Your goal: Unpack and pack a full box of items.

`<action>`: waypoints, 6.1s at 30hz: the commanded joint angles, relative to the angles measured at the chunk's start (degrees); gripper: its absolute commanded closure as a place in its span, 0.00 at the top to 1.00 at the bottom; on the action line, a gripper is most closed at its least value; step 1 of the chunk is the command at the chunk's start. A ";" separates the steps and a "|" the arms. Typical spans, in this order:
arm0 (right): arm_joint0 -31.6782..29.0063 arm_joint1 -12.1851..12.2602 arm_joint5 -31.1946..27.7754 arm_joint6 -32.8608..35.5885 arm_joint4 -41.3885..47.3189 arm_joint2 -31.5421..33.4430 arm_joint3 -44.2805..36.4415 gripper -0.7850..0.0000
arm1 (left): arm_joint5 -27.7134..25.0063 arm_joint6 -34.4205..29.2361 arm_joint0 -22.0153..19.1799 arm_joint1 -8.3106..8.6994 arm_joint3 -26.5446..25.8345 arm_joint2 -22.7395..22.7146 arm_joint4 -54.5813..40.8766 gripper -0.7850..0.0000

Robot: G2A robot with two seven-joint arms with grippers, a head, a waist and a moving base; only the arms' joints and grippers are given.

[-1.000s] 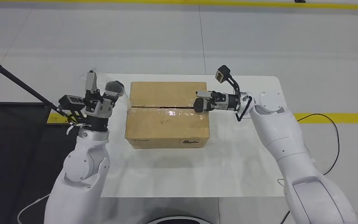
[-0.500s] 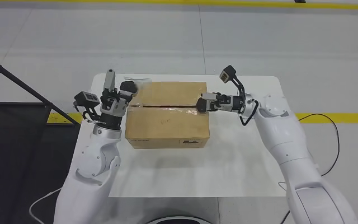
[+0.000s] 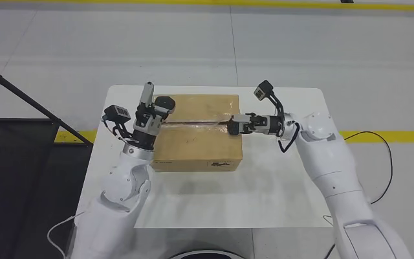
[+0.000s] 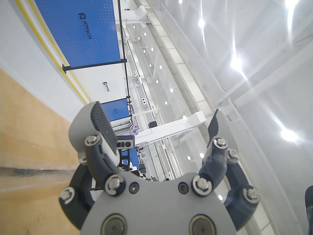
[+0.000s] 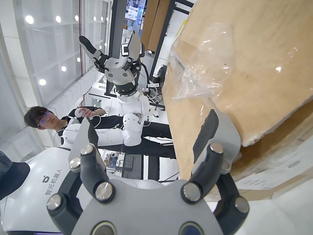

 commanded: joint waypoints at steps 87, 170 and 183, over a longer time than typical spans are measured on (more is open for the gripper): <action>-0.29 -4.52 43.94 -21.24 -81.35 -16.25 -39.30 0.00 | -3.39 -9.09 9.31 -0.87 -2.58 -17.31 -14.44 1.00; -28.18 -4.95 33.98 -43.31 -82.92 3.24 -51.56 0.46 | 22.25 -13.26 -3.09 -1.22 3.92 1.43 7.64 1.00; -33.11 -4.31 29.12 -45.60 -78.17 9.06 -52.64 0.45 | 23.78 -11.91 -6.11 -2.17 5.03 6.78 9.41 1.00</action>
